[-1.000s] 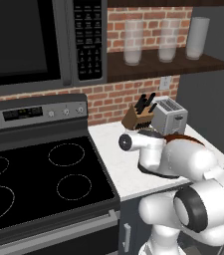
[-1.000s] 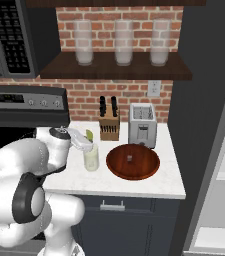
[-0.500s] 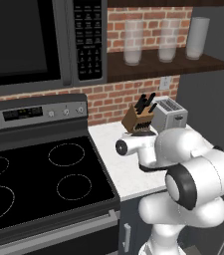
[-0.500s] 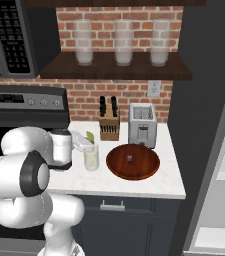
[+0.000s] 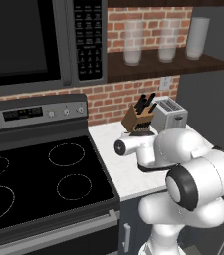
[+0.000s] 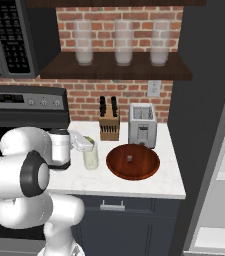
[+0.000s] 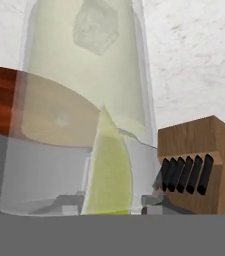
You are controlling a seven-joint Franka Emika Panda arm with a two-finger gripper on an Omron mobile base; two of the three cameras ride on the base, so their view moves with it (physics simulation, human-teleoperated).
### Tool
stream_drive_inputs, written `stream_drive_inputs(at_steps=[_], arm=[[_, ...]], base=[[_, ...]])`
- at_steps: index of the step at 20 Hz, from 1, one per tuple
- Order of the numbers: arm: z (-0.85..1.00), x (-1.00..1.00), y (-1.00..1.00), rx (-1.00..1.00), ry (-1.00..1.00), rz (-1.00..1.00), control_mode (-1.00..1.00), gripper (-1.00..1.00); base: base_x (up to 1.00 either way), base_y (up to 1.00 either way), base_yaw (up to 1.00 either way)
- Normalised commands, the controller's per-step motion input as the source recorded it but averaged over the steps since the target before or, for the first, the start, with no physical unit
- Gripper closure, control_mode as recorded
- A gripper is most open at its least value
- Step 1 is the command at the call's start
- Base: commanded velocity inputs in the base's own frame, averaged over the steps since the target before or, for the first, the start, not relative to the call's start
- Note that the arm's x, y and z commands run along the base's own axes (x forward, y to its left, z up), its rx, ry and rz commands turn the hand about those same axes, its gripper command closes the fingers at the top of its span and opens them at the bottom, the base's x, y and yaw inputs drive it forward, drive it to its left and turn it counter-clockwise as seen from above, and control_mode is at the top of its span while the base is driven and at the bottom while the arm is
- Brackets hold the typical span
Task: Grab a lemon wedge from the fridge and one ice cube from the ice bowl, and put them in the glass of lemonade.
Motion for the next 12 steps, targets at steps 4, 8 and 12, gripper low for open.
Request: stream_drive_inputs(at_steps=[4,8,12], arm=[[0.0,-0.11,-0.09,0.0,0.0,0.0,-1.0,-1.0],[0.0,-0.02,-0.03,0.0,0.0,0.0,-1.0,-1.0],[0.34,-0.06,0.0,0.0,-0.03,0.0,-1.0,-1.0]], base=[[0.0,0.0,0.0],[0.0,0.0,0.0],[0.0,0.0,0.0]])
